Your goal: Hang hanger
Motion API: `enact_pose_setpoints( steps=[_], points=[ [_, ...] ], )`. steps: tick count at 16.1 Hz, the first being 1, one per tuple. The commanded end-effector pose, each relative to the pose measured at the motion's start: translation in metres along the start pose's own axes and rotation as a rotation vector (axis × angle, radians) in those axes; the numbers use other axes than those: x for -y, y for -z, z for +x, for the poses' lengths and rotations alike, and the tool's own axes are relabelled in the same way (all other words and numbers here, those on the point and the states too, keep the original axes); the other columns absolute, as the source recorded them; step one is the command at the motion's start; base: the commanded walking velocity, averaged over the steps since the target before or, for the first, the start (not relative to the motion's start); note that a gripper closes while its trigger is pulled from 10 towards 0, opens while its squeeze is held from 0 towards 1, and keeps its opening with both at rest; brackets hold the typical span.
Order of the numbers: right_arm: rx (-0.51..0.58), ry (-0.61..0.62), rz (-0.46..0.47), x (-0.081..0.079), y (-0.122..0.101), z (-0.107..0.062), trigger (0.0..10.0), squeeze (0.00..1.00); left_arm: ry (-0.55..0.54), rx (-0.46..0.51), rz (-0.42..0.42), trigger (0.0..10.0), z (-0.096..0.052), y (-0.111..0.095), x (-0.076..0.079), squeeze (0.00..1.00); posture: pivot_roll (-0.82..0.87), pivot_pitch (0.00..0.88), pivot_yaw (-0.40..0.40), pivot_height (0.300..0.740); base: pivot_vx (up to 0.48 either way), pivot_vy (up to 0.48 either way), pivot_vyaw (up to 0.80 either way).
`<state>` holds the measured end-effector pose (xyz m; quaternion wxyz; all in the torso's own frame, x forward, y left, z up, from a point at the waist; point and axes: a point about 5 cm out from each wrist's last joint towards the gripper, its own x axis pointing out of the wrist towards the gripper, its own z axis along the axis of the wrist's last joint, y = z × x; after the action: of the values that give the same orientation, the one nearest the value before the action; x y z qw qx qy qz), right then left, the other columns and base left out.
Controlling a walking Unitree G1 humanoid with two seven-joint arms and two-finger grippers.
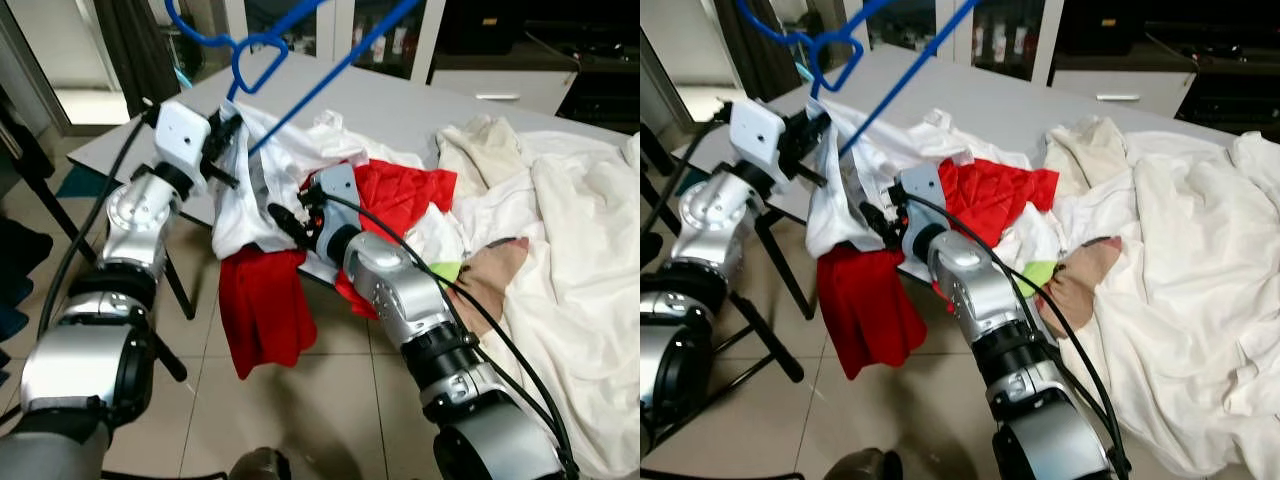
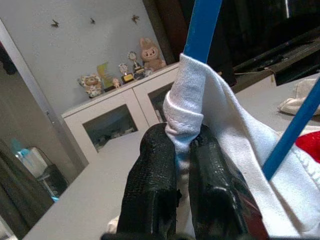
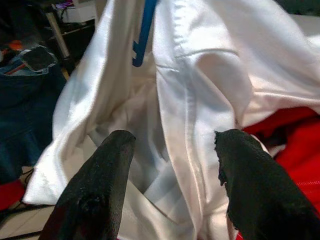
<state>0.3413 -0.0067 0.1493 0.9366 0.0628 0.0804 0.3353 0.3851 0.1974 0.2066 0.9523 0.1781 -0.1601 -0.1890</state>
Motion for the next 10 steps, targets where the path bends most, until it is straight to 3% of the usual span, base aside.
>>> enact_pose_setpoints(
  steps=[1, 2, 5, 8, 10],
  points=[
    [0.02, -0.011, -0.004, -0.005, -0.007, 0.003, 10.0, 0.17, 0.004, 0.038, 0.003, 0.0, 0.002, -0.005, 0.002, 0.0, 0.13, 0.0, 0.044, 0.74, 0.0, 0.0, 0.0],
    [0.044, -0.039, 0.017, -0.009, -0.01, 0.004, 10.0, 0.0, 0.006, 0.037, 0.0, 0.0, 0.001, -0.003, 0.005, 0.0, 0.13, 0.0, 0.041, 0.74, 0.0, 0.0, 0.0],
    [0.103, -0.099, 0.061, -0.011, -0.018, 0.001, 10.0, 0.01, 0.002, 0.038, -0.003, 0.0, 0.0, -0.003, 0.005, 0.0, 0.14, 0.0, 0.036, 0.74, 0.0, 0.0, 0.0],
    [0.065, 0.012, 0.095, 0.007, -0.005, -0.001, 10.0, 0.0, 0.0, 0.04, -0.019, 0.0, -0.003, 0.0, 0.008, 0.0, 0.13, 0.0, 0.039, 0.74, 0.0, 0.0, 0.0],
    [0.118, 0.064, 0.054, 0.011, -0.008, -0.002, 10.0, 0.0, 0.002, 0.04, -0.03, 0.0, -0.004, 0.003, 0.013, 0.0, 0.13, 0.0, 0.041, 0.74, 0.0, 0.0, 0.0]
  ],
)
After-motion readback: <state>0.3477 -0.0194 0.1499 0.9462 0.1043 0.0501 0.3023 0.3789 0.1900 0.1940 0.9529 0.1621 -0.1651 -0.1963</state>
